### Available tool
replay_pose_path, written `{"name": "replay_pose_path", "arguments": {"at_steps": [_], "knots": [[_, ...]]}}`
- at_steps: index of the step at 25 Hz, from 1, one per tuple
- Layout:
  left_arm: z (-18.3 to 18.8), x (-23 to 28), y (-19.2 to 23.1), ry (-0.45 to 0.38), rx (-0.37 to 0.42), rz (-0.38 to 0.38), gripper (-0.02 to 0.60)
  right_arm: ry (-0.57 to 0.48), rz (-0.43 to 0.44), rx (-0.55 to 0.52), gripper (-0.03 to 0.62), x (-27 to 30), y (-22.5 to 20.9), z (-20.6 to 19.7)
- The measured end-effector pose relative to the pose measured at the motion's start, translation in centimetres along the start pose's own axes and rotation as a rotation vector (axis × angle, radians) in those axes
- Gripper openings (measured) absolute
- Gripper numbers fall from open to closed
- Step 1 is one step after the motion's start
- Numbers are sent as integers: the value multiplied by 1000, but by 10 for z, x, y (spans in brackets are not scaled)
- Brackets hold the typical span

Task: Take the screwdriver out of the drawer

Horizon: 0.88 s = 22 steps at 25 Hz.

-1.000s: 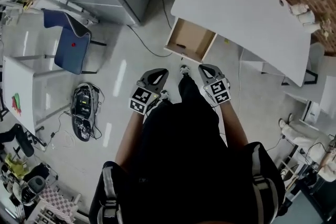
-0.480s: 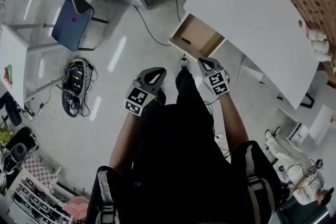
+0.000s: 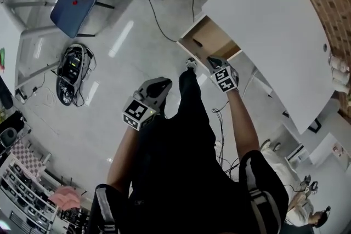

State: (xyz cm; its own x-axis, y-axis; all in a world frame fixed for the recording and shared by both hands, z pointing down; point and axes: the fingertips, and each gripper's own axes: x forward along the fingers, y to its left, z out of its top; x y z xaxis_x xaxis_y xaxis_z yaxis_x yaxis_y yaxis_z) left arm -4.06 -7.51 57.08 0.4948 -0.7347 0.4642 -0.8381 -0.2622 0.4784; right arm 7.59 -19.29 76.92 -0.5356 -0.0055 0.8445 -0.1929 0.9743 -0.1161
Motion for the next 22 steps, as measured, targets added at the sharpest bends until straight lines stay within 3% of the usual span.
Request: {"name": "replay_pose_path", "arguments": {"at_steps": [12, 18, 22], "knots": [[-40, 26, 38, -14, -102, 58, 23, 197, 75, -89, 95, 121, -36, -62], [-74, 35, 43, 5, -142, 68, 23, 249, 91, -106, 107, 170, -45, -88], [-86, 41, 46, -8, -213, 91, 23, 277, 93, -133, 110, 195, -50, -99]]}}
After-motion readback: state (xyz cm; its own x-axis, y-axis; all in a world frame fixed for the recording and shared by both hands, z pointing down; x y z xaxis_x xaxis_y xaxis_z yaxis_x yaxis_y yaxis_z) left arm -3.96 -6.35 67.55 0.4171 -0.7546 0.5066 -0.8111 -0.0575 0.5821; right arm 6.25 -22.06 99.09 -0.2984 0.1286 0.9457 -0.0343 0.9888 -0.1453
